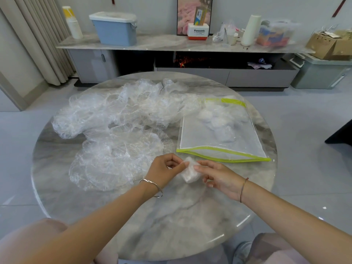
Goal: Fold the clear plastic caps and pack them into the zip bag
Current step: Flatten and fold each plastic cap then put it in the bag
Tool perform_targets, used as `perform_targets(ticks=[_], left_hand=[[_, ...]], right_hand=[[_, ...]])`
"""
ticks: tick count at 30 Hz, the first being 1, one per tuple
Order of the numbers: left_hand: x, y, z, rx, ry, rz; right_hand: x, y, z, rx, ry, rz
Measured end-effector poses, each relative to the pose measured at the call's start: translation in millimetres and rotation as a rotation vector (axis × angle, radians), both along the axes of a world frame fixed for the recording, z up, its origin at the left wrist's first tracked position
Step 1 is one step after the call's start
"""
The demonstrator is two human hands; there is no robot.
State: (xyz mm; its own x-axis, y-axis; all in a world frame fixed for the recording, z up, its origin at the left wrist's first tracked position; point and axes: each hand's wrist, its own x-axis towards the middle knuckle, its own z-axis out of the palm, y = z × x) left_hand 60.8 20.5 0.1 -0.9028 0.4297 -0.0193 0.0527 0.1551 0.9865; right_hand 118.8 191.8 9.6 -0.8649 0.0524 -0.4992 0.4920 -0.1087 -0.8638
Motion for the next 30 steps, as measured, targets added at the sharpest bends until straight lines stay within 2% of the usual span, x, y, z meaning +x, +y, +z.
perform_targets(ticks=[4, 7, 9, 11, 12, 14, 17, 21, 24, 26, 30], left_hand=[[4, 12, 5, 0.042, -0.053, -0.011], [-11, 19, 7, -0.044, 0.1, 0.021], [-31, 20, 0, -0.23, 0.303, 0.007], [-53, 27, -13, -0.523, 0.525, -0.137], [-62, 30, -19, -0.656, 0.588, -0.208], [-72, 43, -24, -0.787, 0.634, -0.272], [-81, 56, -28, -0.806, 0.648, -0.249], [-85, 63, -15, -0.673, 0.617, -0.085], [-81, 70, 6, -0.657, 0.66, -0.003], [-78, 75, 20, -0.649, 0.692, 0.035], [-70, 80, 33, -0.638, 0.751, 0.051]], right_hand=[[-1, 4, 6, 0.042, 0.037, -0.008], [-2, 14, 8, 0.095, 0.067, -0.134], [-1, 23, 9, 0.106, 0.076, -0.197], [1, 31, 8, 0.116, 0.076, -0.234], [2, 33, 8, 0.118, 0.07, -0.243], [5, 38, 8, 0.129, 0.07, -0.252], [7, 42, 9, 0.146, 0.091, -0.247], [8, 42, 12, 0.187, 0.136, -0.234], [6, 37, 12, 0.237, 0.305, -0.313], [1, 39, 12, 0.406, 0.511, -0.393], [-13, 49, 8, 1.012, 0.839, -0.293]])
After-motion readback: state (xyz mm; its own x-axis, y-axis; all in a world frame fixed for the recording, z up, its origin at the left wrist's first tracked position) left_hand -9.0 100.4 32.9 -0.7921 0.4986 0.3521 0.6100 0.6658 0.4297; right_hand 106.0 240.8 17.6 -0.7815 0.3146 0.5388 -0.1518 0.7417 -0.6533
